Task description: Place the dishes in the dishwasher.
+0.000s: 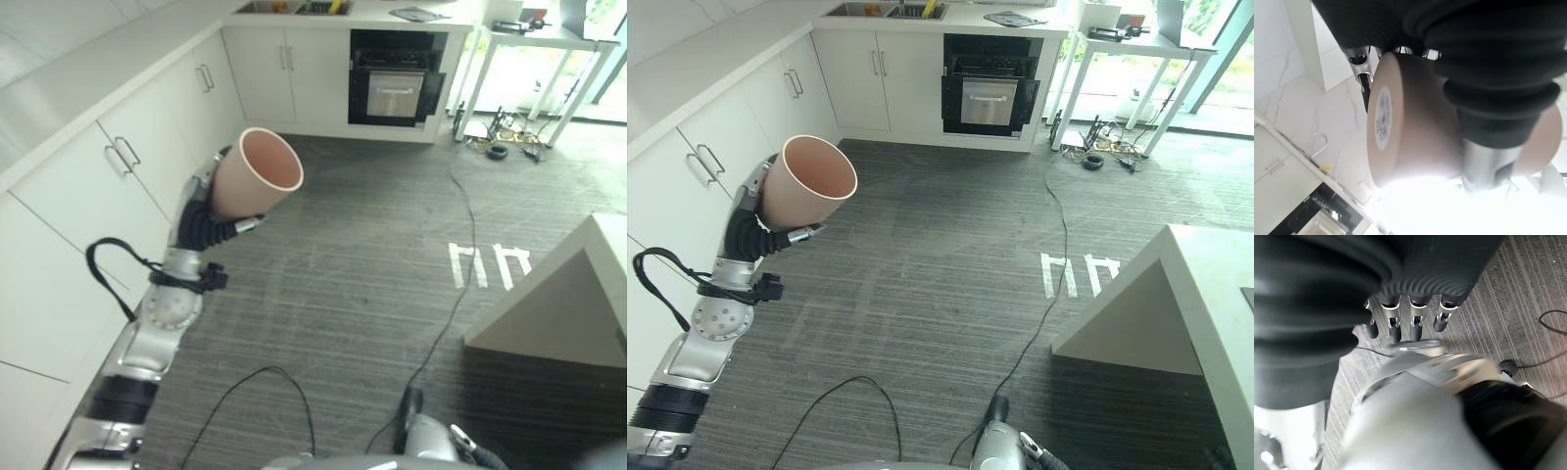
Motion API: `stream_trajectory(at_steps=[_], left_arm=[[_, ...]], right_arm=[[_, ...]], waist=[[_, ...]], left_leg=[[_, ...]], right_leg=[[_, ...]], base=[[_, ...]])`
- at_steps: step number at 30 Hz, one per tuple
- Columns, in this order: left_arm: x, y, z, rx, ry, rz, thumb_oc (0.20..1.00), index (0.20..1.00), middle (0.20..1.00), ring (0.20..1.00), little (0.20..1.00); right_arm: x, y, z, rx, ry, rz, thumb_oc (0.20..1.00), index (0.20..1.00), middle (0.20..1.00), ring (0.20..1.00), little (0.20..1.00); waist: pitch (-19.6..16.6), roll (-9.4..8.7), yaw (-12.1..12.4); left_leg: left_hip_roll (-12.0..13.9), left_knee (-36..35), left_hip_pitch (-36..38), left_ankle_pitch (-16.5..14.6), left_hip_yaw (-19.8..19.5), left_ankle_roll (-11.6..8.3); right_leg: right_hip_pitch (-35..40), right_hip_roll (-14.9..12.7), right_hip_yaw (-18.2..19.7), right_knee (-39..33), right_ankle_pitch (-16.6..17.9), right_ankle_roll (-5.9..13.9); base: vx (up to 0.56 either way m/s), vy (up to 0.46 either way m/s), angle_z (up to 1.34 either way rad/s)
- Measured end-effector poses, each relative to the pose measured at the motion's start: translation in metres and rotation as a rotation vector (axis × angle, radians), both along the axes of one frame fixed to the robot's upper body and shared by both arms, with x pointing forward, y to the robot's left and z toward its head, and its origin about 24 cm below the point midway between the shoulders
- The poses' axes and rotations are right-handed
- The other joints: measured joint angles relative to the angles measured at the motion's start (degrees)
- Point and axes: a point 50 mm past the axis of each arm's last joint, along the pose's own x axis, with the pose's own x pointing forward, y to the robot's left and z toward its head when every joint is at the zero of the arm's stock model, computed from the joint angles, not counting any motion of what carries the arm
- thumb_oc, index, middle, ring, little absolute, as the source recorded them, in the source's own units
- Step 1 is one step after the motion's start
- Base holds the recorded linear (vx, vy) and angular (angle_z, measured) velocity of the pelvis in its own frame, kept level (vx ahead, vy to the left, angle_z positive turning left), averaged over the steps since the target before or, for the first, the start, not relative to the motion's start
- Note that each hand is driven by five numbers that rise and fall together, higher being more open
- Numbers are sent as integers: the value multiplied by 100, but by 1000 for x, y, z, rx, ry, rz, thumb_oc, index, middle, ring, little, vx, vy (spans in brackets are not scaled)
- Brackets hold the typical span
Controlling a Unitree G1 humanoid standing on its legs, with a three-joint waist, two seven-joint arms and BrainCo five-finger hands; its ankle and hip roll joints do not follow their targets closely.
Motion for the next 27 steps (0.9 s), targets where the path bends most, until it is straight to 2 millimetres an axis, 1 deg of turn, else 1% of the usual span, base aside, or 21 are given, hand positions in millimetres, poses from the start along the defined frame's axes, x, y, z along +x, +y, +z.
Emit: stream_trajectory(at_steps=[2,3,4,6,7,8,9,11,12,13,15,16,17,18,19,21,22,23,24,25,27], left_arm=[[-10,9,-17,-6,61,34,200,200,200,200,200],[-10,11,-14,-7,48,40,200,200,200,200,200],[-10,10,-15,-15,51,47,200,200,200,200,200],[-11,7,-23,21,86,48,200,200,200,200,200],[-15,9,-28,26,104,59,200,200,200,200,200],[-16,11,-26,27,95,70,200,200,200,200,200],[-16,14,-20,22,73,92,200,200,200,200,200],[-17,16,-15,0,56,109,200,200,200,200,200],[-17,16,-14,7,60,102,200,200,200,200,200],[-18,17,-16,11,70,105,200,200,200,200,200],[-18,17,-18,-3,71,112,200,200,200,200,200],[-18,16,-19,-8,71,113,200,200,200,200,200],[-18,14,-21,-21,70,113,200,200,200,200,200],[-20,13,-23,-42,69,118,200,200,200,200,200],[-24,9,-34,-82,83,125,200,200,200,200,200],[-30,8,-46,-70,117,135,200,200,200,200,200],[-31,12,-49,-63,129,150,200,200,200,200,200],[-32,14,-49,-60,130,158,200,200,200,200,200],[-32,15,-46,-48,119,154,200,200,200,200,200],[-30,15,-35,-19,83,139,200,200,200,200,200],[-25,22,-18,10,30,145,200,200,200,200,200]], right_arm=[[-4,-5,1,-2,-13,-60,1000,1000,1000,1000,1000],[-3,-5,1,-2,-17,-56,1000,1000,1000,1000,1000],[4,-7,3,-9,-34,-47,1000,1000,1000,1000,1000],[11,-8,4,-15,-40,-27,1000,1000,1000,1000,1000],[18,-11,7,-28,-57,10,1000,1000,1000,1000,1000],[24,-13,9,-36,-64,35,1000,1000,1000,1000,1000],[24,-18,10,-48,-52,69,1000,1000,1000,1000,1000],[24,-22,11,-57,-55,61,1000,1000,1000,1000,1000],[22,-27,12,-65,-46,35,1000,1000,1000,1000,1000],[19,-27,11,-63,-39,35,1000,1000,1000,1000,1000],[17,-15,7,-36,-32,55,1000,1000,1000,1000,1000],[17,-7,5,-25,-24,94,1000,1000,1000,1000,1000],[16,-6,4,-29,-13,110,1000,1000,1000,1000,1000],[12,-7,4,-34,-1,121,1000,1000,1000,1000,1000],[-2,-13,3,-55,32,114,1000,1000,1000,1000,1000],[-28,-27,4,-87,97,90,1000,1000,1000,1000,1000],[-36,-29,4,-93,116,51,1000,1000,1000,1000,1000],[-47,-30,2,-93,161,40,1000,1000,1000,1000,1000],[-52,-32,3,-101,179,35,1000,1000,1000,1000,1000],[-59,-29,1,-89,208,18,1000,1000,1000,1000,1000],[-48,-13,-3,-49,180,32,1000,1000,1000,1000,1000]], waist=[[42,199,50],[16,122,48],[60,95,24],[81,120,15],[27,193,96],[18,188,122],[-9,148,156],[-17,24,186],[16,-21,245],[29,-56,306],[55,-17,323],[40,154,294],[42,193,302],[42,193,316],[55,152,288],[71,173,207],[140,76,104],[142,-99,109],[123,-164,124],[71,-259,157],[16,-307,158]], left_leg=[[266,373,391,-485,148,-122],[310,397,452,-551,128,-181],[647,974,420,-929,28,-467],[996,1801,360,-935,8,-526],[1367,2516,325,-651,-34,-928],[1475,2814,263,-405,-105,-1125],[1594,3476,-60,371,-501,-1461],[1699,5052,-1222,2342,-867,-1550],[1669,5941,-2052,1692,-751,-1233],[1489,5752,-2418,1058,-588,-918],[1159,3366,-2762,604,-229,-524],[1114,1048,-2610,655,95,-518],[1032,159,-2563,738,-36,-567],[1037,-91,-2642,787,-95,-534],[1094,-79,-2690,878,-155,-440],[1098,137,-2327,569,227,1],[1078,349,-2065,861,529,235],[1062,494,-1742,773,933,268],[951,428,-1519,825,912,337],[773,291,-1246,1054,716,345],[511,280,-1114,960,502,334]], right_leg=[[148,-70,-186,542,18,-70],[265,-55,-267,740,-12,-89],[584,446,-36,1159,-290,-650],[685,750,101,1664,-849,-990],[905,1045,43,1866,-1235,-1101],[961,1145,49,1948,-1410,-1182],[1072,1297,98,2003,-1634,-1425],[1309,1358,180,1798,-1847,-1732],[1551,1425,180,1474,-1740,-1709],[1889,1455,200,1152,-1675,-1719],[2639,1760,360,200,-1599,-1630],[3142,2029,461,-232,-1559,-1636],[3347,2065,491,-401,-1589,-1591],[3504,2060,489,-476,-1647,-1493],[3764,1964,463,-434,-1869,-1124],[4067,1898,373,-164,-2096,-778],[4161,1729,51,503,-2212,-727],[4043,1380,-189,1403,-2220,-720],[3819,1113,-248,2208,-2096,-847],[3544,924,-185,2768,-2382,-726],[2951,995,-103,2335,-2772,-735]], base=[[499,-219,-24],[976,-414,16],[792,-316,26],[699,-265,-16],[731,-252,-59],[874,-321,-71],[551,-209,-44],[363,-68,-23],[390,93,-24],[402,156,-45],[487,303,-75],[527,361,-108],[568,376,-114],[503,306,-109],[691,464,-95],[748,546,-41],[563,420,6],[431,326,11],[428,321,-5],[439,358,0],[438,412,31]])
